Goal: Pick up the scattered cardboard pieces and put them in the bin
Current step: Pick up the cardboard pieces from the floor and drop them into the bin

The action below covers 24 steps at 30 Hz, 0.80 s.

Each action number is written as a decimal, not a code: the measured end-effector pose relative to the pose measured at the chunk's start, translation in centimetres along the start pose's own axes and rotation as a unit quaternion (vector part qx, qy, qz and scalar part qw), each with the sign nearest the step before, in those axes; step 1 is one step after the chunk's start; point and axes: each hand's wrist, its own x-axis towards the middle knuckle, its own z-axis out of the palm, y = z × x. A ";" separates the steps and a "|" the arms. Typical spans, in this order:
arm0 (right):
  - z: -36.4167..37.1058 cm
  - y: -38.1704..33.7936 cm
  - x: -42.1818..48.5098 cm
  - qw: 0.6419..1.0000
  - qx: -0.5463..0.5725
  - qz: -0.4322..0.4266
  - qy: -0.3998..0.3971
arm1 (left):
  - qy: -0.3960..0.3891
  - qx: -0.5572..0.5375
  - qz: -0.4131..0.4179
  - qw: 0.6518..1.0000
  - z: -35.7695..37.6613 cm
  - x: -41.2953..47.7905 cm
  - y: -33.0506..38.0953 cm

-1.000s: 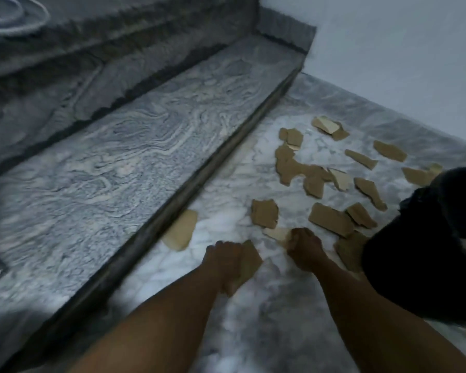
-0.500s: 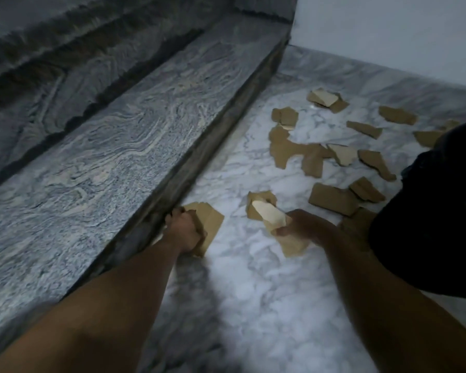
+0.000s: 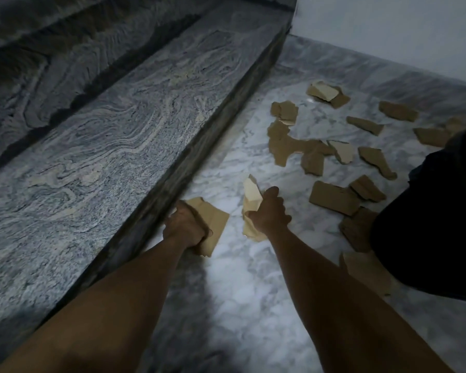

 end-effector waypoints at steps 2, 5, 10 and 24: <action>-0.2 0.6 -1.0 0.998 0.052 -0.019 -0.013 | 0.002 -0.018 -0.004 1.000 0.2 -0.8 0.4; -2.0 3.0 -1.9 0.997 0.065 0.009 -0.034 | -0.017 -0.064 0.012 0.998 0.9 -1.5 2.1; -9.8 10.4 -3.2 0.995 0.008 0.044 -0.087 | -0.064 -0.111 0.094 0.987 4.2 -3.4 7.0; -7.6 16.5 -8.4 0.976 -0.198 -0.013 -0.093 | -0.170 -0.222 0.205 0.938 8.5 -10.3 19.8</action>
